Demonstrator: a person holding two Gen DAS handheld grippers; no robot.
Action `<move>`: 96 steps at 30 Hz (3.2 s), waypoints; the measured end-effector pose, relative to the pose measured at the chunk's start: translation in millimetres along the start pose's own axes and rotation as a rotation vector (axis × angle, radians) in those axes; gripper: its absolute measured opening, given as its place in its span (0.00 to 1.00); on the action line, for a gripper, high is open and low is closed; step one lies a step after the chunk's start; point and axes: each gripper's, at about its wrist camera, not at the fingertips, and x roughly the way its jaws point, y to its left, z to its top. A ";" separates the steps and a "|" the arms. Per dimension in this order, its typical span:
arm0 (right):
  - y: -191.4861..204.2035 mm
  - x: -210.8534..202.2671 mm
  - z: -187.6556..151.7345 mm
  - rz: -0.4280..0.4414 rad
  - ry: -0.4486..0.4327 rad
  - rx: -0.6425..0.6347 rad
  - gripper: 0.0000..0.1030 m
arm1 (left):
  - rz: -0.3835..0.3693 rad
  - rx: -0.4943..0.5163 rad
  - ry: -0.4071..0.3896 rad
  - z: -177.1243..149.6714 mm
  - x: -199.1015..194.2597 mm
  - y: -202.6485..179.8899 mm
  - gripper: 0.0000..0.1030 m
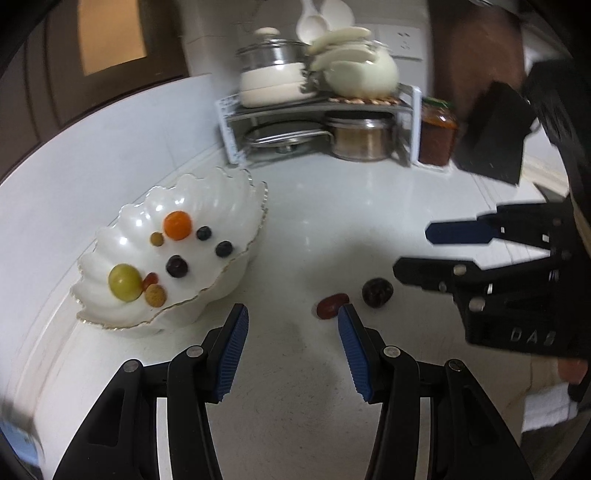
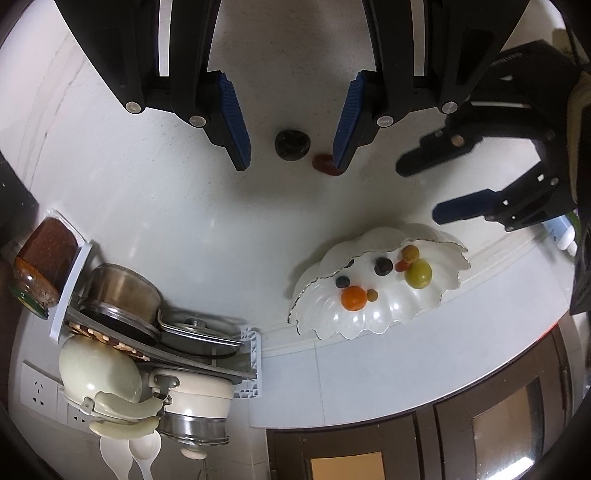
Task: Organize fruits
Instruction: 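Grasp the dark red oval fruit with the left tool while the right tool grasps the last plum, then carry the red fruit with the left tool while the right tool carries the plum over the bowl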
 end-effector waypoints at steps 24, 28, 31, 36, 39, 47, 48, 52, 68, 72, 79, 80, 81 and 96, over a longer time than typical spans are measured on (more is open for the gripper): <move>-11.2 45.2 -14.6 0.037 0.031 0.139 0.46 | -0.152 0.109 0.058 -1.7 60.4 -9.6 0.34; -11.7 50.9 -13.2 0.047 0.041 0.138 0.44 | -0.167 0.106 0.075 -1.6 68.9 -10.4 0.33; -11.8 54.5 -13.1 0.059 0.050 0.143 0.40 | -0.181 0.095 0.085 -1.5 72.8 -10.1 0.33; -12.1 61.4 -13.5 0.077 0.068 0.146 0.36 | -0.193 0.099 0.095 -1.3 77.1 -13.1 0.31; -14.0 66.1 -15.4 0.075 0.089 0.152 0.33 | -0.203 0.095 0.099 -0.7 78.0 -13.8 0.25; -13.2 68.4 -18.1 0.107 0.098 0.142 0.28 | -0.195 0.079 0.095 -1.2 77.6 -14.9 0.20; -13.7 68.1 -18.3 0.110 0.097 0.145 0.28 | -0.194 0.073 0.096 -1.1 77.4 -15.2 0.19; -14.5 62.1 -16.7 0.097 0.075 0.136 0.28 | -0.180 0.040 0.094 -0.5 74.6 -13.8 0.18; -18.8 39.6 -7.4 0.083 0.024 0.115 0.28 | -0.120 -0.135 0.068 5.2 45.1 -1.9 0.16; -17.7 30.3 -3.8 0.091 0.009 0.104 0.28 | -0.095 -0.169 0.049 9.1 31.5 -0.7 0.16; -13.4 12.4 4.7 0.109 -0.026 0.074 0.28 | -0.061 -0.260 0.001 14.3 4.5 9.2 0.16; -11.5 9.8 7.1 0.116 -0.032 0.068 0.28 | -0.053 -0.273 -0.008 15.3 -0.2 10.7 0.16; -10.8 7.4 8.8 0.118 -0.038 0.066 0.28 | -0.047 -0.282 -0.015 16.0 -3.7 11.9 0.16; 11.8 -20.8 43.0 0.177 -0.130 -0.014 0.28 | 0.052 -0.404 -0.086 24.2 -50.2 34.1 0.16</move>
